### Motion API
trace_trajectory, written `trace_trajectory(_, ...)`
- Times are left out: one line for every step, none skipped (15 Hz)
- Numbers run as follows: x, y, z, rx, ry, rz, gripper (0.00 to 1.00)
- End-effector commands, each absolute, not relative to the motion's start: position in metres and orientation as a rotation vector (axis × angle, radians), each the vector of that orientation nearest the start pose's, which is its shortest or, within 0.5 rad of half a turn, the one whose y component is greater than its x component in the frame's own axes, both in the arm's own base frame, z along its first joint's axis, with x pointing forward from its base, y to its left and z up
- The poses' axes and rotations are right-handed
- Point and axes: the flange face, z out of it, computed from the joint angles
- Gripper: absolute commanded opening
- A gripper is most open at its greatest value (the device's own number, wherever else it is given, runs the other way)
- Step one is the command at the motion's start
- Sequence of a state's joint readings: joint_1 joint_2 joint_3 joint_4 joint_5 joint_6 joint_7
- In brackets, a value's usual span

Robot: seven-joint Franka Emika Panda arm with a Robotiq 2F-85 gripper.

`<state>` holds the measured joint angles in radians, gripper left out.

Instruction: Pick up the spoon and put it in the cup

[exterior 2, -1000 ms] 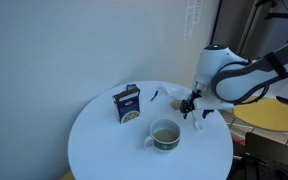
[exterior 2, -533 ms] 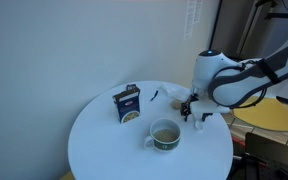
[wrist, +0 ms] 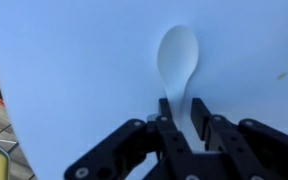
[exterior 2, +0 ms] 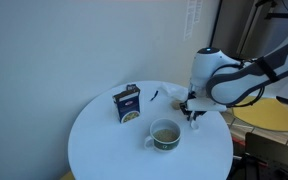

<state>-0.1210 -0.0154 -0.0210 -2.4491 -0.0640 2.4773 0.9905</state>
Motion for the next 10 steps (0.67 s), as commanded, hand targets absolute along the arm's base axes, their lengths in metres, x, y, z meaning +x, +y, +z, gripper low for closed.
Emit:
trace_trajectory(0.476, -0.066, 0.318, -2.7, 1.637, -0.106, 0.01)
trace_trajectory(0.474, -0.064, 0.323, -2.704, 1.624, -0.114, 0.0)
trace_trajectory(0.47, -0.06, 0.332, -2.714, 1.598, -0.135, 0.03)
trace_trajectory(0.467, -0.057, 0.34, -2.721, 1.58, -0.16, 0.04)
trace_trajectory(0.461, -0.052, 0.353, -2.728, 1.557, -0.201, 0.04)
trace_trajectory(0.456, -0.048, 0.366, -2.739, 1.532, -0.241, 0.04)
trace_trajectory(0.451, -0.043, 0.382, -2.76, 1.496, -0.293, 0.04)
trace_trajectory(0.447, -0.038, 0.395, -2.776, 1.455, -0.346, 0.04)
trace_trajectory(0.443, -0.031, 0.411, -2.793, 1.414, -0.415, 0.04)
trace_trajectory(0.44, -0.025, 0.425, -2.804, 1.377, -0.488, 0.04)
